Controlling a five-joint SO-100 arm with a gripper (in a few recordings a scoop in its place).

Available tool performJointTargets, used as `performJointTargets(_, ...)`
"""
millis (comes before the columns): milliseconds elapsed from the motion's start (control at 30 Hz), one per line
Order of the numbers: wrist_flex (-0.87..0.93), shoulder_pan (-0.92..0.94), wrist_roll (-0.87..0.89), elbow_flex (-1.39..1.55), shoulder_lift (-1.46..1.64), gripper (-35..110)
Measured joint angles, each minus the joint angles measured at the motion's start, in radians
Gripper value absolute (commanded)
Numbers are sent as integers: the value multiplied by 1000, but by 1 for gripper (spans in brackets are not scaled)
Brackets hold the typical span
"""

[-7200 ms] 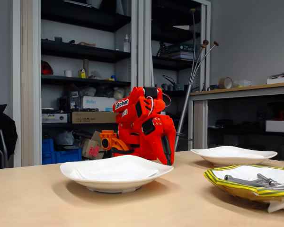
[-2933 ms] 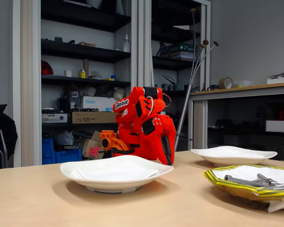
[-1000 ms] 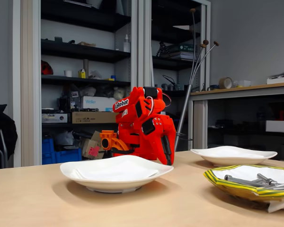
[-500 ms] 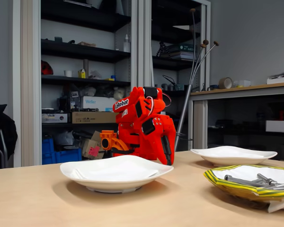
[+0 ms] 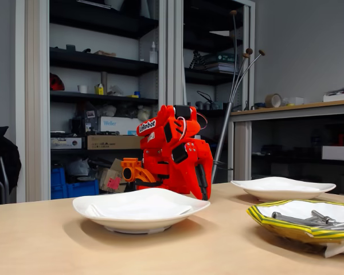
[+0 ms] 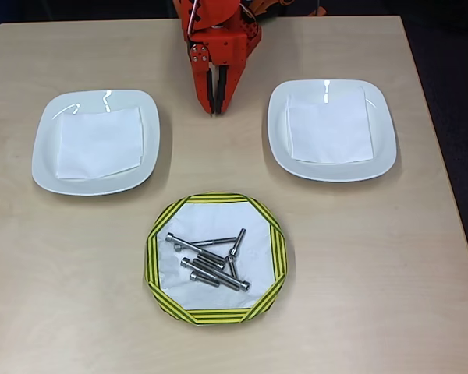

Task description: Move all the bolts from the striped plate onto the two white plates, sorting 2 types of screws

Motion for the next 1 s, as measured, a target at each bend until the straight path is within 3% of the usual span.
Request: performJointTargets(1000, 0, 0, 0, 0, 0, 0)
